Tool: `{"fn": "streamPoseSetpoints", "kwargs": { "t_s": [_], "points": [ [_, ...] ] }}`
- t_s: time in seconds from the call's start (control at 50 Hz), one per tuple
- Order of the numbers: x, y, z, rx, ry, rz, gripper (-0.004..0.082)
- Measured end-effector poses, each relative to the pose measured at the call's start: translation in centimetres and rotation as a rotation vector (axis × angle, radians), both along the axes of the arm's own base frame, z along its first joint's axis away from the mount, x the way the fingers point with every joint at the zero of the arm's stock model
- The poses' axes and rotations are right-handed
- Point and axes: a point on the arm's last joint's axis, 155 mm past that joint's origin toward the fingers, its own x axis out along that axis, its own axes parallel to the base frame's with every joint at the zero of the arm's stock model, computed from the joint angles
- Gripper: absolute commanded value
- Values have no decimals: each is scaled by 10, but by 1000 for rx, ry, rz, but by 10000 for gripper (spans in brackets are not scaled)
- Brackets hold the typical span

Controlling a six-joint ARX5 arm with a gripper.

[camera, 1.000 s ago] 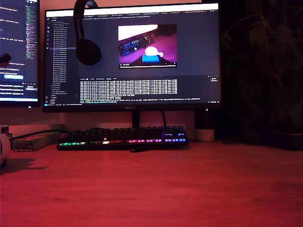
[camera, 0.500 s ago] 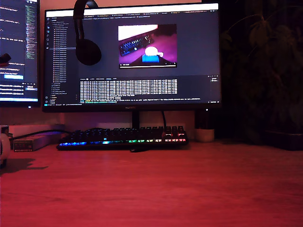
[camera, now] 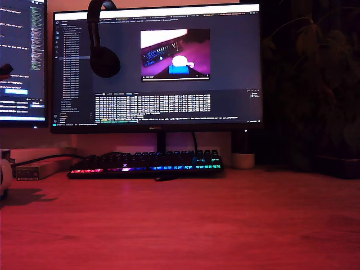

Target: Pick up the coffee capsules from the table one by one and drop them inside the nearest coffee cup

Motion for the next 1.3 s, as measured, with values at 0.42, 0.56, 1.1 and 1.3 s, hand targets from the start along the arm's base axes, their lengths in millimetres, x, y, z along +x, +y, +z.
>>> {"fn": "streamPoseSetpoints", "kwargs": {
  "t_s": [0.42, 0.56, 1.1, 1.3],
  "points": [
    [1, -5, 2, 19, -13, -64, 40],
    [7, -8, 7, 23, -46, -90, -24],
    [-6, -39, 113, -11, -387, -209, -24],
    [-24, -55, 139, -9, -508, -256, -24]
  ]
}}
